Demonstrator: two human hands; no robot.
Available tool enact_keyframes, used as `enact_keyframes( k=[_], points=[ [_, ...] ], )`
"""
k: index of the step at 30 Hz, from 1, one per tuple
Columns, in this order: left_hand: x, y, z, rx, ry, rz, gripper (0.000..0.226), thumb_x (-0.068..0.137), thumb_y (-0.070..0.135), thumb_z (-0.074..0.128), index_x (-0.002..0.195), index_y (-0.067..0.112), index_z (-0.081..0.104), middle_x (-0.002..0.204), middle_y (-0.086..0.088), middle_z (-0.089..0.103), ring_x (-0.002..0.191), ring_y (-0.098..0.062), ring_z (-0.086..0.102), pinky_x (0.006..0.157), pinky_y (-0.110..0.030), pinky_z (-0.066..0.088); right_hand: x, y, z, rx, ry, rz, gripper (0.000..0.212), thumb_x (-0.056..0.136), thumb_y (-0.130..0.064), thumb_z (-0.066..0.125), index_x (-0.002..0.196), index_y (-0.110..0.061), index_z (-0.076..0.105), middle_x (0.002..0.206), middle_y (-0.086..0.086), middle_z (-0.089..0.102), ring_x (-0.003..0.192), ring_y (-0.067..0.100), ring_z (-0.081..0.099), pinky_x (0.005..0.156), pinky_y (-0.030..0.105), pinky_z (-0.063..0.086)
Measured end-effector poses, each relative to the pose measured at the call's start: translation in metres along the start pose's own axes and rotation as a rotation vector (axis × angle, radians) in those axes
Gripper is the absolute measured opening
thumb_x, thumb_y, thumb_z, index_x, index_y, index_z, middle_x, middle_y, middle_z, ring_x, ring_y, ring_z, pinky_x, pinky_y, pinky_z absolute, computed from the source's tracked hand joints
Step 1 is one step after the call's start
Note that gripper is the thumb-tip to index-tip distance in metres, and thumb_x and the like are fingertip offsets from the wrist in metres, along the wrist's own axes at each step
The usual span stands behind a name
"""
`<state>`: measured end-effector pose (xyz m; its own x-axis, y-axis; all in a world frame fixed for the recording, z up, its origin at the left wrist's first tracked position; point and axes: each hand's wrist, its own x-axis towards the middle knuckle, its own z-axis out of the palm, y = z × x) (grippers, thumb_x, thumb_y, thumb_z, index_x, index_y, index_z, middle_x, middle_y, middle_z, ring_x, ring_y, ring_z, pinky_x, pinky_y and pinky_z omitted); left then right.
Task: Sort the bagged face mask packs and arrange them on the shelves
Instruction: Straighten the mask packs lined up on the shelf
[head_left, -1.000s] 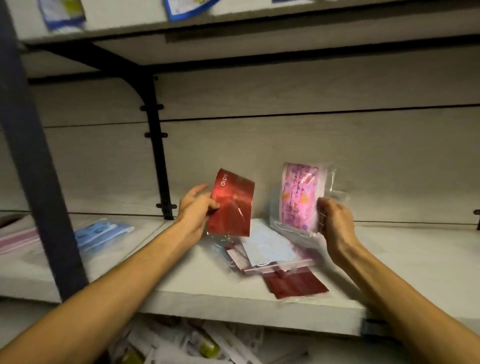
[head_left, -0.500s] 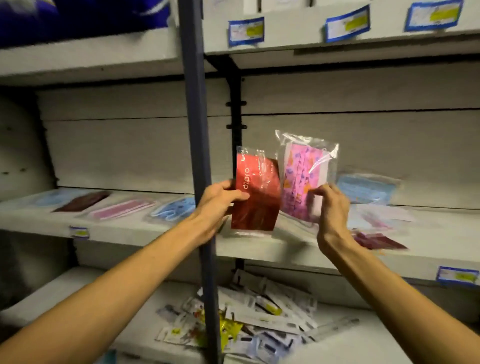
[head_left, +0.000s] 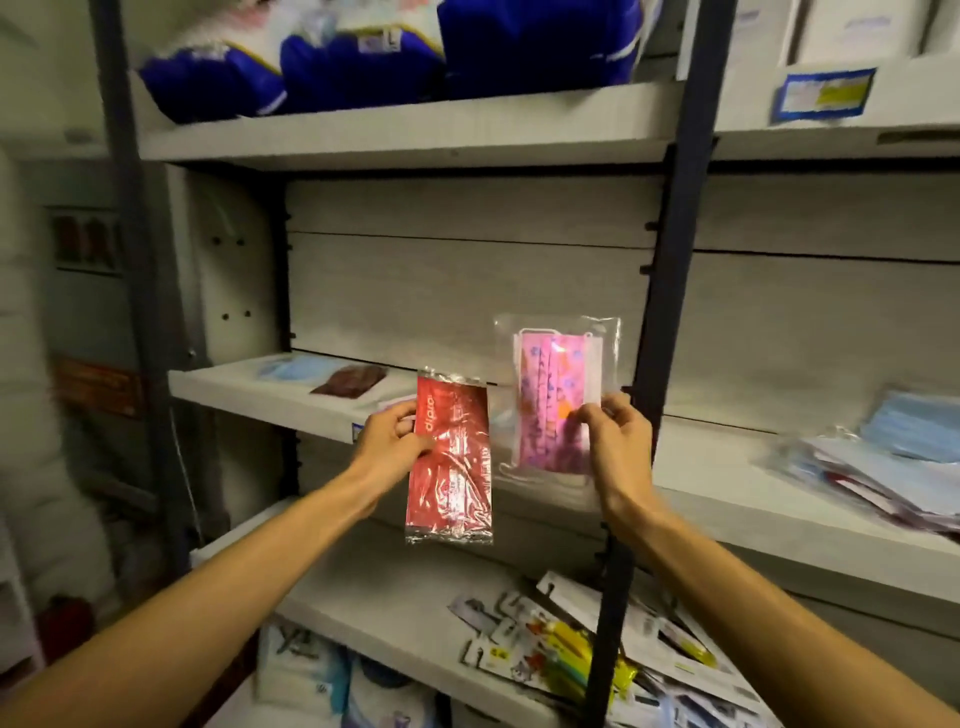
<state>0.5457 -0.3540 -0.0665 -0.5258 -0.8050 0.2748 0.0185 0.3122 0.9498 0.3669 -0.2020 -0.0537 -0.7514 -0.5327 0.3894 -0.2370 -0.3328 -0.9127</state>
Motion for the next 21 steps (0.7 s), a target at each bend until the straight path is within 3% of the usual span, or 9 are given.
enact_keyframes(
  k=[5,9,11,14,16,21],
  points=[
    [0.04,-0.037,-0.058,0.089,-0.002,-0.025,0.04,0.092,-0.004,0.062,0.124,0.02,0.059,0.107,-0.008,0.072,0.096,-0.021,0.072,0.079,-0.033,0.059,0.037,0.03,0.061,0.016,-0.063,0.062,0.022,0.1,-0.005,0.048,0.118,0.005,0.057,0.117,0.015,0.066,0.1,0.035,0.07,0.078,0.057,0.061],
    [0.088,-0.06,-0.101,0.168,0.006,0.007,0.038,0.091,-0.003,0.066,0.118,0.022,0.06,0.104,-0.003,0.073,0.095,-0.017,0.072,0.079,-0.033,0.06,0.074,0.052,0.114,0.037,-0.066,0.103,0.018,0.1,-0.004,0.046,0.112,0.003,0.057,0.108,0.018,0.069,0.09,0.039,0.072,0.072,0.054,0.062],
    [0.117,-0.063,-0.119,0.238,0.013,0.032,0.038,0.09,0.001,0.069,0.117,0.026,0.06,0.1,0.005,0.072,0.09,-0.008,0.071,0.071,-0.024,0.058,0.096,0.06,0.141,0.045,-0.064,0.121,0.013,0.098,-0.002,0.047,0.102,0.0,0.059,0.101,0.019,0.07,0.083,0.041,0.071,0.07,0.052,0.063],
    [0.159,-0.066,-0.141,0.316,0.031,0.078,0.04,0.09,0.005,0.071,0.117,0.031,0.057,0.098,0.018,0.066,0.088,0.004,0.064,0.066,-0.015,0.052,0.129,0.073,0.181,0.03,-0.085,0.125,0.012,0.096,0.0,0.047,0.095,-0.003,0.058,0.082,0.014,0.063,0.066,0.031,0.064,0.055,0.037,0.06],
    [0.183,-0.072,-0.152,0.359,0.034,0.119,0.039,0.089,0.006,0.072,0.118,0.028,0.059,0.1,0.02,0.066,0.092,0.004,0.064,0.071,-0.016,0.052,0.15,0.083,0.205,-0.003,-0.117,0.123,0.011,0.096,-0.001,0.048,0.096,-0.003,0.06,0.083,0.014,0.064,0.064,0.026,0.062,0.053,0.034,0.057],
    [0.233,-0.088,-0.174,0.499,0.046,0.152,0.039,0.091,0.007,0.07,0.127,0.02,0.062,0.111,0.006,0.07,0.101,-0.013,0.068,0.09,-0.037,0.058,0.183,0.109,0.241,-0.051,-0.137,0.152,0.011,0.097,-0.004,0.054,0.105,-0.003,0.061,0.09,0.012,0.07,0.058,0.015,0.066,0.048,0.027,0.053]
  ],
)
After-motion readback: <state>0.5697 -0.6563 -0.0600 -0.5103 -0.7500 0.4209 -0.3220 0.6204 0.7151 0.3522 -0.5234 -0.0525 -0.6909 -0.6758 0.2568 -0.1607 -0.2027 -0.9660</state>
